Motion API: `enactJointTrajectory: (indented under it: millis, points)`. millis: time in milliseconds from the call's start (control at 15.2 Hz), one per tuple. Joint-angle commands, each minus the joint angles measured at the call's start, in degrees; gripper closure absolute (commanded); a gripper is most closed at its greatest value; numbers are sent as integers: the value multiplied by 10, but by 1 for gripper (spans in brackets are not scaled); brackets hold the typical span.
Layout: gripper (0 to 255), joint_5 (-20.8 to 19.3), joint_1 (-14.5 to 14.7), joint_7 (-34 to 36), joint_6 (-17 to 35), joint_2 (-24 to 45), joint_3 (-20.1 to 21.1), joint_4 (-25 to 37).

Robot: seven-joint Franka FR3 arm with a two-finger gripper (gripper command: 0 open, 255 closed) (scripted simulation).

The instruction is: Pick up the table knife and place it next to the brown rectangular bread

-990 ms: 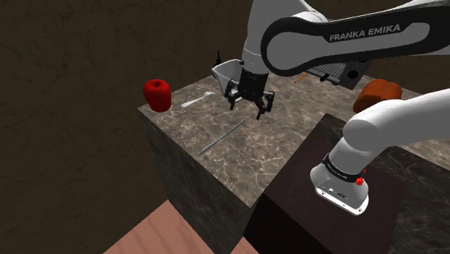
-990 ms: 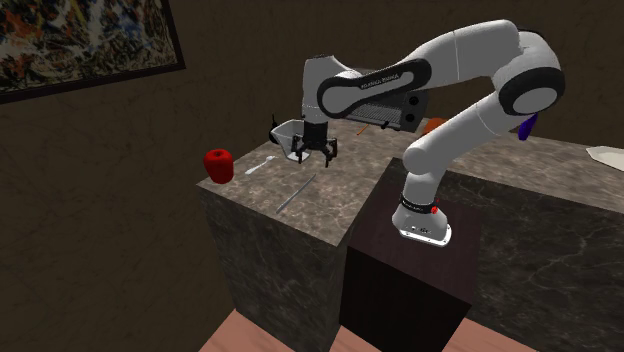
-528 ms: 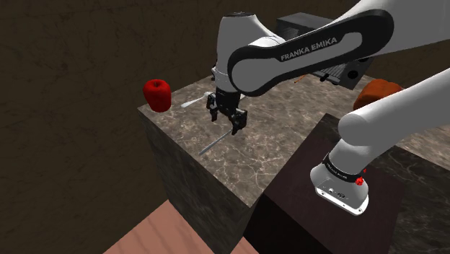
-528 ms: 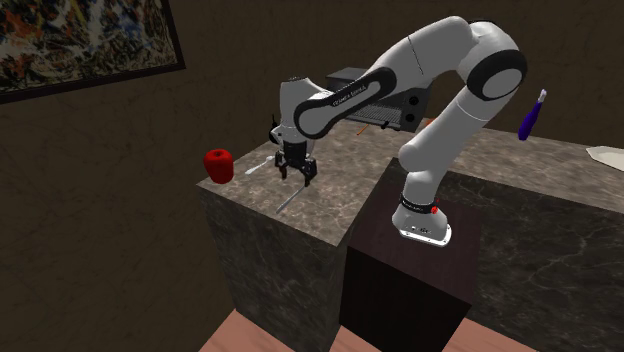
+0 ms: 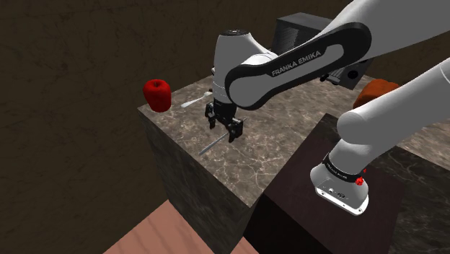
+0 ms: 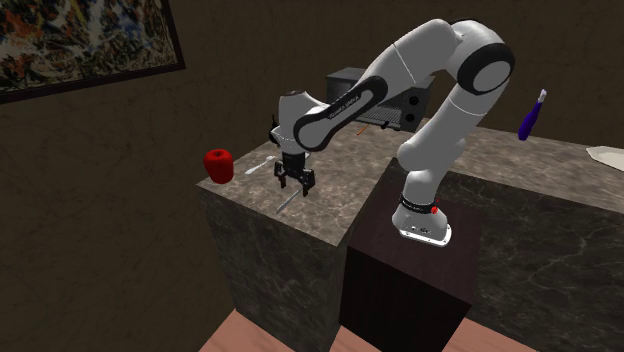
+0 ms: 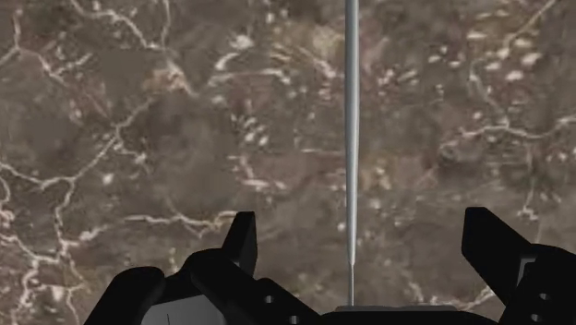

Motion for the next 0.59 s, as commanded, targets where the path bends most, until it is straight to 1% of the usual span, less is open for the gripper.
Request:
enactJointTrajectory:
  millis: [0, 330, 396, 528]
  points:
    - [0, -1, -3, 2, 5, 3, 5, -1]
    - [0, -1, -3, 2, 5, 3, 5, -1]
    - [255, -1, -3, 2, 5, 3, 5, -1]
    - [255, -1, -3, 2, 5, 3, 5, -1]
